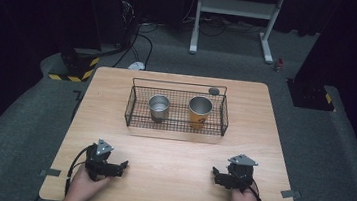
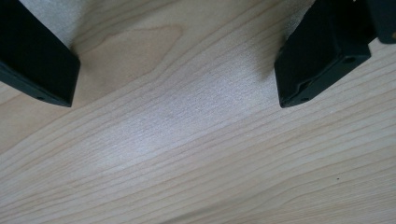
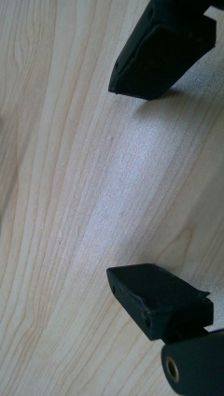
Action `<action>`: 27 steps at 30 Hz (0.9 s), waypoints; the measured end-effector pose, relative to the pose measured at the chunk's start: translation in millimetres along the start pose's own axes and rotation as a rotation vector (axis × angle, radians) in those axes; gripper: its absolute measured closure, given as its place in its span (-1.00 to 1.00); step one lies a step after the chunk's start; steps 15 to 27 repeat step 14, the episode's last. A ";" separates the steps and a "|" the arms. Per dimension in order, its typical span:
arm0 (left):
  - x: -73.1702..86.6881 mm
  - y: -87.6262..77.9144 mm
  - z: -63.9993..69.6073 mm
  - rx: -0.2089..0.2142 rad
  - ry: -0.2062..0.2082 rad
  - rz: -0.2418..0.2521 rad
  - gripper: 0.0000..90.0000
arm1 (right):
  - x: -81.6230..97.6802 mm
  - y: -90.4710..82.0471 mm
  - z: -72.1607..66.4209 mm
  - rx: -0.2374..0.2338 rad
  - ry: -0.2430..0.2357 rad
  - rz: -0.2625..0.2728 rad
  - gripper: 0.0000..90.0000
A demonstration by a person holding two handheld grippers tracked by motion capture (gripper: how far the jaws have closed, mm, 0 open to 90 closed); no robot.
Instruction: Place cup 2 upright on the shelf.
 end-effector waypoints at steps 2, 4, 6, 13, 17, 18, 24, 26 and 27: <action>0.0 0.0 0.3 0.001 0.001 -0.001 -0.99 | 0.0 0.0 -0.1 0.001 0.001 0.000 -0.77; -0.5 0.5 0.7 0.002 0.001 0.000 -0.99 | 0.0 0.0 0.0 0.001 0.002 0.000 -0.77; -0.7 0.6 0.9 0.003 0.003 0.000 -0.99 | 0.0 0.0 -0.1 0.001 0.002 0.000 -0.77; -0.5 0.5 0.6 0.003 0.006 -0.002 -0.99 | 0.1 0.0 0.0 0.001 0.001 0.000 -0.77; -0.6 0.6 0.7 0.003 0.005 -0.001 -0.99 | 0.1 0.0 -0.1 0.001 0.001 0.000 -0.77; -0.6 0.6 0.7 0.003 0.005 -0.001 -0.99 | 0.1 0.0 -0.1 0.001 0.001 0.000 -0.77; -0.6 0.6 0.7 0.003 0.005 -0.001 -0.99 | 0.1 0.0 -0.1 0.001 0.001 0.000 -0.77; -0.6 0.6 0.7 0.003 0.005 -0.001 -0.99 | 0.1 0.0 -0.1 0.001 0.001 0.000 -0.77; -0.6 0.6 0.7 0.003 0.005 -0.001 -0.99 | 0.1 0.0 -0.1 0.001 0.001 0.000 -0.77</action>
Point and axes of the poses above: each handheld gripper's, and its own axes: y roughly forward along the jaws, x roughly out of its underside, z roughly to its right, the point moved 9 cm from there along y, roughly forward along the jaws, and after that the axes turned 3 degrees about z, right-handed, at the moved point
